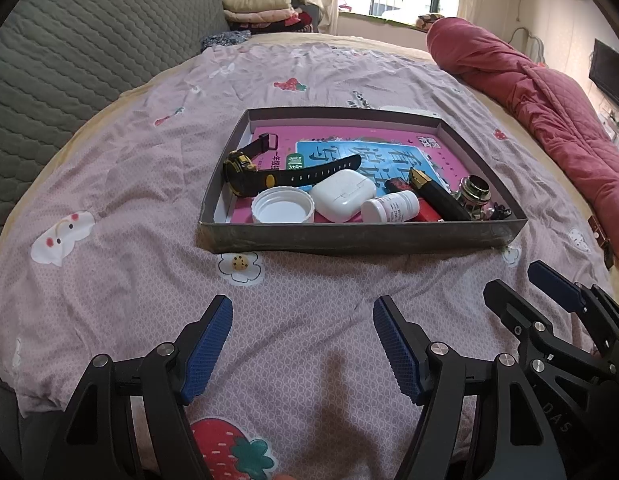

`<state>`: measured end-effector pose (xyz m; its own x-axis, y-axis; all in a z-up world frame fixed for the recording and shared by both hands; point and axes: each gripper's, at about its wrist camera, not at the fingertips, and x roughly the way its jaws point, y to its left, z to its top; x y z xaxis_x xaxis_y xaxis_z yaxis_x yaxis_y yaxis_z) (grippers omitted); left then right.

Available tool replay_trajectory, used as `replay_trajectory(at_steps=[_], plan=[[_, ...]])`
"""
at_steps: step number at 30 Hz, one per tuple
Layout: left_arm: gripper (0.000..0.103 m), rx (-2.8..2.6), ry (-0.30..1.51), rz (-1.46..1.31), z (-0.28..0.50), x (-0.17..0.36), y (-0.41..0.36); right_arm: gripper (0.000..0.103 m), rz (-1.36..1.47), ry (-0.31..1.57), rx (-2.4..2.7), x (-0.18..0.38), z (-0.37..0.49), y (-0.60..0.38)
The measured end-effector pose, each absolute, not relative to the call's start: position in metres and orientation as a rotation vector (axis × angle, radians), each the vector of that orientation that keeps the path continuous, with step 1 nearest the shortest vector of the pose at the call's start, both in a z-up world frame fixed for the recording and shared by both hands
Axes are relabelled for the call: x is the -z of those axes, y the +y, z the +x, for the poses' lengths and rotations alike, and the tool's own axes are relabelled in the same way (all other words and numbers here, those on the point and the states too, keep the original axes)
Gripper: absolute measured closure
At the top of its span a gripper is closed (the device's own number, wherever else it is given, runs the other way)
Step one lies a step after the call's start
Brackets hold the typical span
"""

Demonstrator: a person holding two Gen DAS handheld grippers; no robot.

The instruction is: Organize rigid objects

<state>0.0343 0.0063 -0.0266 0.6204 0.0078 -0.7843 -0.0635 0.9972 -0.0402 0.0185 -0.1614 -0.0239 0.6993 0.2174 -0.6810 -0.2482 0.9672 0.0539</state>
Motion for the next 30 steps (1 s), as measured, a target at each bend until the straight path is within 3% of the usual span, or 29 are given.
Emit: replay_trajectory(at_steps=[30], plan=[[0.029, -0.043, 0.905, -0.062, 0.0356, 0.0274, 0.0085, 0.046, -0.043, 0.755, -0.255, 0.0242, 0.0183, -0.1635]])
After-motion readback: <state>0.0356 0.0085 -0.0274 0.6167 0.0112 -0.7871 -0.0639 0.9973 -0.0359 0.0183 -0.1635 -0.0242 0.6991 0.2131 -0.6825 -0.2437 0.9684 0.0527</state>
